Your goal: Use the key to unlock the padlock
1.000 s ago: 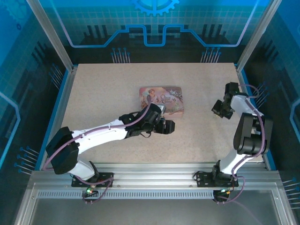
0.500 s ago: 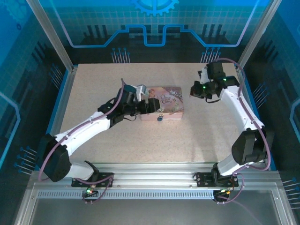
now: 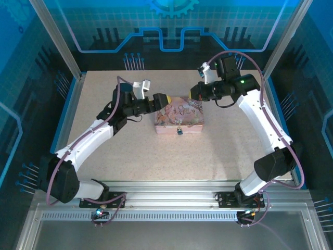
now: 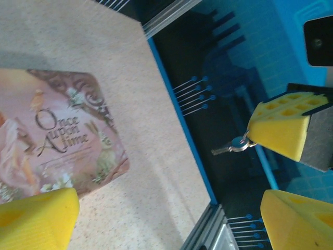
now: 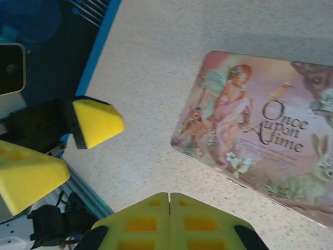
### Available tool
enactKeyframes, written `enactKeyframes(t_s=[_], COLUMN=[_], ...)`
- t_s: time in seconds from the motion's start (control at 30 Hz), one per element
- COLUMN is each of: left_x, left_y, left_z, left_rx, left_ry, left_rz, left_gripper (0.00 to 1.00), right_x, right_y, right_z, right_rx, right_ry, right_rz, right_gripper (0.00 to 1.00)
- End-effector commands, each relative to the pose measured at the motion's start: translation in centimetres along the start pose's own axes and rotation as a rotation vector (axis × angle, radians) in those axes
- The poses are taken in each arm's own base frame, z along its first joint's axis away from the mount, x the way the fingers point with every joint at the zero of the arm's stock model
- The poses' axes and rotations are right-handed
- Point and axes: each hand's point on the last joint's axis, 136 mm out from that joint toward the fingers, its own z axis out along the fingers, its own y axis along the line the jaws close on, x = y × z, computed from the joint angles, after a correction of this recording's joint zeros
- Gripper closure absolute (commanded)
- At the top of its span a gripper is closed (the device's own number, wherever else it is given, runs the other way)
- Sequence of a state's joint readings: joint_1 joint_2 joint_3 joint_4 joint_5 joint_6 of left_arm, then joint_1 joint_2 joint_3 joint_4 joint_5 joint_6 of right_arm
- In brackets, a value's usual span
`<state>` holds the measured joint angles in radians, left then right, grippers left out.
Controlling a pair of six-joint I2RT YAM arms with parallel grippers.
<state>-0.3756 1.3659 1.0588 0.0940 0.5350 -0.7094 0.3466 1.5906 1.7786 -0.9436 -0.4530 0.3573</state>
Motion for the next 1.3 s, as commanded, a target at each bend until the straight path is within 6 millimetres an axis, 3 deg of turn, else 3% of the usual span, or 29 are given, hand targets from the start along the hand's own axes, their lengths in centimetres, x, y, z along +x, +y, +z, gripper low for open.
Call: enactKeyframes(t_s=[0.0, 0.33, 0.63, 1.03, 1.27], left_x=[-2.3, -2.5, -1.0, -0.4, -0.4], left_y=[-4.5, -9.2, -11.1, -11.7, -11.7], left_z=[-1.0, -1.6, -0.9, 0.0, 0.2], left_rx=[0.181, 0.390, 0.445, 0.462, 0.461], left_ry=[-0.027, 0.020, 0.079, 0.101, 0.102], left_rz=[0.058, 0.163, 0.208, 0.205, 0.207], left_gripper=[0.08, 0.16, 0.27, 0.36, 0.48], right_x=[0.4, -0.5, -1.2, -1.2, -1.1], right_y=[2.8, 7.0, 8.3, 8.8, 8.7], right_z=[-0.7, -1.4, -1.4, -1.6, -1.5], right_rx=[-0.104, -0.275, -0.350, -0.371, -0.374], right_ry=[0.033, 0.032, 0.032, 0.031, 0.035], right_rz=[-0.021, -0.031, -0.010, 0.000, 0.005], right_gripper=[1.00, 1.00, 1.00, 1.00, 1.00])
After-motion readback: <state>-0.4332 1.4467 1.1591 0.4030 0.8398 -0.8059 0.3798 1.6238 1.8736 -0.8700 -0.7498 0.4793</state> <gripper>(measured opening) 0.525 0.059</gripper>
